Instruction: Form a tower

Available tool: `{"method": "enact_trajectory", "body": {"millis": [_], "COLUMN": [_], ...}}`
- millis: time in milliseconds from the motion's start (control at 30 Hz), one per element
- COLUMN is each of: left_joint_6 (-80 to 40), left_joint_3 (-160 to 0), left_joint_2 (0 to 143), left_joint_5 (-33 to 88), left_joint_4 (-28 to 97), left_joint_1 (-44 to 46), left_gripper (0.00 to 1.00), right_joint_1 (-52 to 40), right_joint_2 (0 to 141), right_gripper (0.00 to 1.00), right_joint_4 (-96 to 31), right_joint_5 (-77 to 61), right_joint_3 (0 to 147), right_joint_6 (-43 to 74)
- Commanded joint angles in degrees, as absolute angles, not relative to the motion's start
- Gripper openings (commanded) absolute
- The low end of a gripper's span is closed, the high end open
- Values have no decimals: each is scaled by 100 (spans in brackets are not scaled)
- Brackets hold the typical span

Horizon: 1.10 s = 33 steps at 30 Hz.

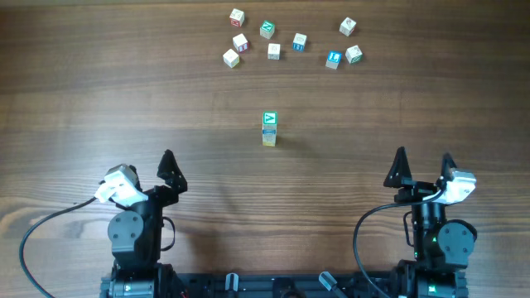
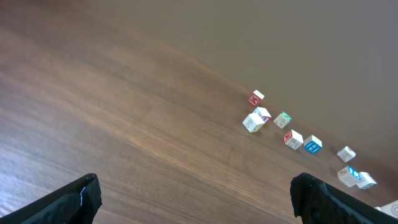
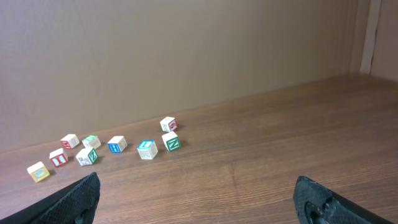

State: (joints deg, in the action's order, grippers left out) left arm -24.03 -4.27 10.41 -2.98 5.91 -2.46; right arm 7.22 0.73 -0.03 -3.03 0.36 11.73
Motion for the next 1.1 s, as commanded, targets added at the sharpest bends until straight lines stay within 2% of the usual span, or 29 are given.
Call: {"method": "enact_trajectory", "body": {"millis": [0, 367, 667, 1067], "left_joint_6": [-1647, -1710, -1236, -1413], "left_joint_3": [-104, -38, -38, -38], "left_joint_2": [707, 34, 16, 27], "left_joint_5": [-305, 349, 360, 403], "left_joint_4": [552, 381, 432, 408], "left_joint_1": [-303, -301, -121, -123], "left_gripper": [100, 100, 100, 100], "right_joint_1": [742, 742, 742, 742], "right_joint_2": [25, 27, 27, 25], "right_gripper": [100, 100, 100, 100], "right_joint_4": [14, 14, 14, 12], "right_joint_5": [-392, -392, -392, -392], "right_joint_3": [30, 30, 30, 30], "right_joint_6": [1208, 1210, 1210, 1210]}}
